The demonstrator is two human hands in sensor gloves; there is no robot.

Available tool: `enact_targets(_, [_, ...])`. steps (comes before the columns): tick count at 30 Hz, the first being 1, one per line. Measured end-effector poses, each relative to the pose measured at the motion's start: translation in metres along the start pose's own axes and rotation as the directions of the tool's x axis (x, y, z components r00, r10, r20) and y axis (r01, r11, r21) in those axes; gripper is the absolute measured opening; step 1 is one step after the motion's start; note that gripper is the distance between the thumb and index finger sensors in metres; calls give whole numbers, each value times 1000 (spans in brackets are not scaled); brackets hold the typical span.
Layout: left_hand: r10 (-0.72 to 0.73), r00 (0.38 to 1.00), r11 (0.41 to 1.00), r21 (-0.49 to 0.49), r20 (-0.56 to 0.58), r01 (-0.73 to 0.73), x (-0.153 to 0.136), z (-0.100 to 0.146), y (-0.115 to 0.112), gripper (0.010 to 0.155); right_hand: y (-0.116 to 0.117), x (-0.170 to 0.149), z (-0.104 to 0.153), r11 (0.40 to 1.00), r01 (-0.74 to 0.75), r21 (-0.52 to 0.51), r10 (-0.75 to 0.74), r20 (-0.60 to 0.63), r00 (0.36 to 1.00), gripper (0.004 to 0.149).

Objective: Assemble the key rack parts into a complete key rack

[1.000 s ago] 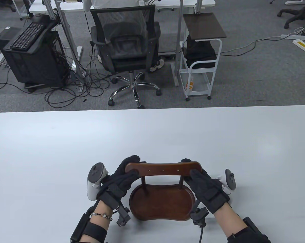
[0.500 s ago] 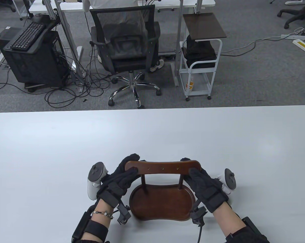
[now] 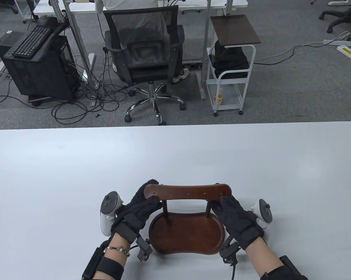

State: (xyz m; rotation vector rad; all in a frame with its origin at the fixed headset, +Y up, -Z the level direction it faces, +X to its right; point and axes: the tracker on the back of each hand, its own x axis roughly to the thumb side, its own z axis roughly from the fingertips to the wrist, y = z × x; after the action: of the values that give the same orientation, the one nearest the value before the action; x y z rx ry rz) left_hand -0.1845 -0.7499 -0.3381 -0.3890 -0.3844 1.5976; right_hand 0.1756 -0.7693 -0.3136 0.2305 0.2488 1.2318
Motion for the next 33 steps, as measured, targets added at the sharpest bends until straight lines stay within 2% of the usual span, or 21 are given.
enact_targets(6, [-142, 988, 990, -3, -60, 142, 1, 34, 25, 81, -22, 2, 24, 994, -108, -33, 105, -70, 992, 83])
enact_targets(10, [-306, 947, 944, 101, -101, 316, 17, 56, 40, 70, -34, 16, 38, 948, -310, -72, 303, -97, 948, 73])
enact_targets(13, [-385, 909, 895, 177, -159, 410, 25, 67, 44, 62, -40, 24, 44, 872, -462, -163, 446, -129, 886, 65])
enact_targets(15, [-430, 879, 835, 278, -209, 474, 28, 74, 45, 58, -39, 31, 46, 803, -559, -209, 540, -143, 829, 60])
enact_targets(18, [-519, 814, 743, 333, -261, 581, 33, 79, 44, 56, -35, 39, 49, 688, -698, -198, 681, -158, 715, 55])
enact_targets(20, [-610, 731, 651, 331, -306, 683, 37, 81, 40, 57, -30, 44, 51, 548, -816, -183, 800, -170, 575, 55])
enact_targets(21, [-662, 673, 584, 336, -330, 739, 39, 81, 37, 58, -27, 45, 52, 474, -861, -183, 846, -178, 503, 55])
enact_targets(24, [-807, 453, 372, 269, -379, 889, 43, 80, 25, 62, -20, 48, 54, 233, -955, -182, 944, -192, 267, 56])
enact_targets(25, [-832, 400, 323, 250, -386, 913, 43, 79, 23, 63, -19, 48, 54, 183, -967, -180, 957, -192, 217, 57])
enact_targets(26, [-865, 317, 249, 215, -390, 944, 42, 78, 18, 63, -16, 47, 54, 96, -983, -159, 974, -189, 126, 59])
enact_targets(29, [-909, 163, 120, 134, -383, 984, 39, 73, 10, 65, -13, 44, 54, -21, -993, -116, 981, -193, 2, 63])
enact_targets(30, [-917, 99, 61, 109, -387, 992, 36, 72, 7, 66, -11, 42, 53, -61, -993, -99, 981, -191, -41, 65])
enact_targets(33, [-928, -24, -41, 40, -371, 998, 29, 68, 1, 69, -7, 36, 51, -145, -988, -50, 973, -189, -133, 69])
